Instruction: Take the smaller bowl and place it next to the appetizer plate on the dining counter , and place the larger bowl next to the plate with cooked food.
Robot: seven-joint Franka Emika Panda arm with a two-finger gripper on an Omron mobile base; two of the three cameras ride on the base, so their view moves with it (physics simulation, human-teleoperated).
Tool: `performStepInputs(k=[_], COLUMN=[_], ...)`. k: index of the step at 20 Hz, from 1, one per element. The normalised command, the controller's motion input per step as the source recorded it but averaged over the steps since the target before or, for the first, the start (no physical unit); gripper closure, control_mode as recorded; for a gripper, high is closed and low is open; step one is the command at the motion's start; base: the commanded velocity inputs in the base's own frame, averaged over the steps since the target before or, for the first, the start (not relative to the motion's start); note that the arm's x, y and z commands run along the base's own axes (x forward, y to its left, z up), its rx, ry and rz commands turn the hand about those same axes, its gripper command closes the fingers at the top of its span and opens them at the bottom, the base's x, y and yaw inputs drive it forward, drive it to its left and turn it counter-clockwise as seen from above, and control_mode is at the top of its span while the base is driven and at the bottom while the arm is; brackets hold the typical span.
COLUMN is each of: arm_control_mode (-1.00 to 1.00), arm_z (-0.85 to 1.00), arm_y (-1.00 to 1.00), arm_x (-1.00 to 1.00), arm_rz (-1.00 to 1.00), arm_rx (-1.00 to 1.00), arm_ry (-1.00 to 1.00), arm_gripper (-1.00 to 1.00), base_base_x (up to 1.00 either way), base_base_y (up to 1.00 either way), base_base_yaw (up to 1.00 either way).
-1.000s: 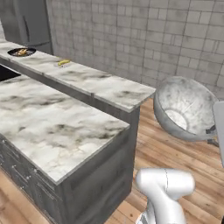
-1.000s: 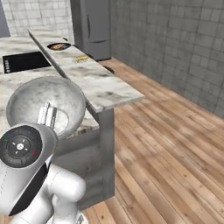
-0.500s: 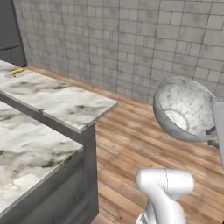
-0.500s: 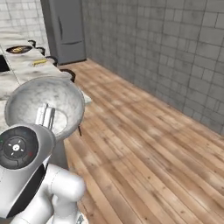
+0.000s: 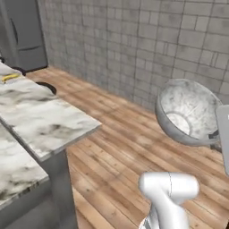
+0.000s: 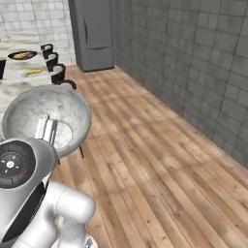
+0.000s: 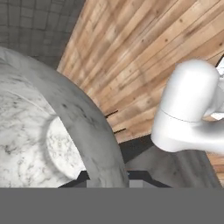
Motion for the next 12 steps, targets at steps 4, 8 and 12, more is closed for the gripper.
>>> performStepInputs(k=[4,8,12], arm_control_mode=[1.0,1.0,1.0], arm_z=[0.0,0.0,0.0], arm_y=[0.0,0.0,0.0], arm_x=[0.0,0.0,0.0], arm_rz=[0.0,0.0,0.0], arm_rx=[0.0,0.0,0.0], arm_ry=[0.0,0.0,0.0], arm_gripper=[1.0,1.0,1.0], base_base_x=[1.0,1.0,1.0], base_base_y=[-0.96,-1.0,-1.0], base_base_yaw=[0.44,0.37,0.4])
